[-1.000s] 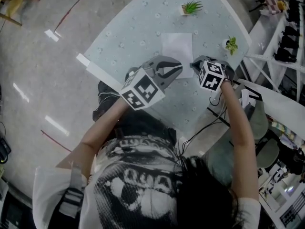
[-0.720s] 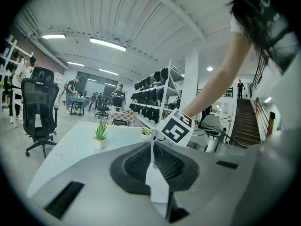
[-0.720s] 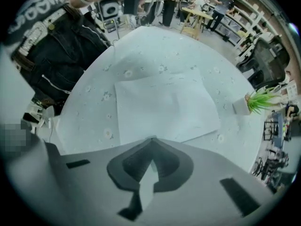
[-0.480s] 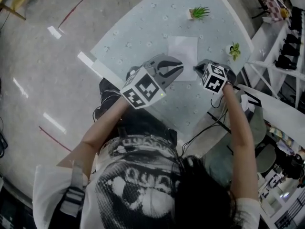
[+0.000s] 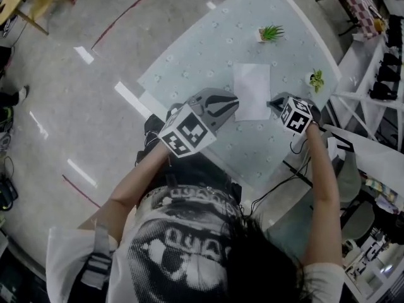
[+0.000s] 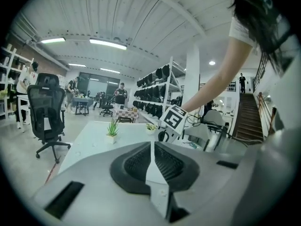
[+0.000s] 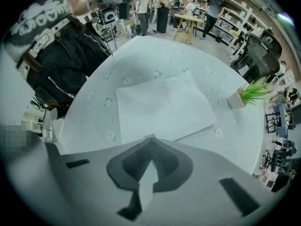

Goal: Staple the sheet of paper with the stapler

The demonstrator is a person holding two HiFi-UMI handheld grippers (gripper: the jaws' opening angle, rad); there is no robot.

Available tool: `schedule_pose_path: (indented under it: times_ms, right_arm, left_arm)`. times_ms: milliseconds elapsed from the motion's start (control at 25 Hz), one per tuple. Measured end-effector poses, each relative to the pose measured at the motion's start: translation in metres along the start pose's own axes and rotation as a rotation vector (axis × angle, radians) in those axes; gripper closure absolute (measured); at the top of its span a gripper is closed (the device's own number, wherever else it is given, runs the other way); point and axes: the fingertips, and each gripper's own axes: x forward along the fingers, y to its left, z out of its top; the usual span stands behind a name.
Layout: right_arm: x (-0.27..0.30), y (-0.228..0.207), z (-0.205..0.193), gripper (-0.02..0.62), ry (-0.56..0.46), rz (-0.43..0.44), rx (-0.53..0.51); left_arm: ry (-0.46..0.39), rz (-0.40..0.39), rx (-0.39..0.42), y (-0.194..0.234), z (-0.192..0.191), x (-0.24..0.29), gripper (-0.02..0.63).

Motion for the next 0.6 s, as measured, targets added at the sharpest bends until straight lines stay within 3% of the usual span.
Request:
schedule_pose_path:
  times_ms: [240,600]
  right_arm:
    - [-0.021,-0.004,-0.006,0.594,-0.036,-0.077,0.128]
    - [-0.057,-0.001,0.032,0.594,-0.203,-0.240,0.394]
  left_arm:
    - [0.018,0.011,-0.002,0.008,0.004,-0.023,0.584]
    - [0.041,-0.110,0.081,0.001,0.015,-0.044,0.584]
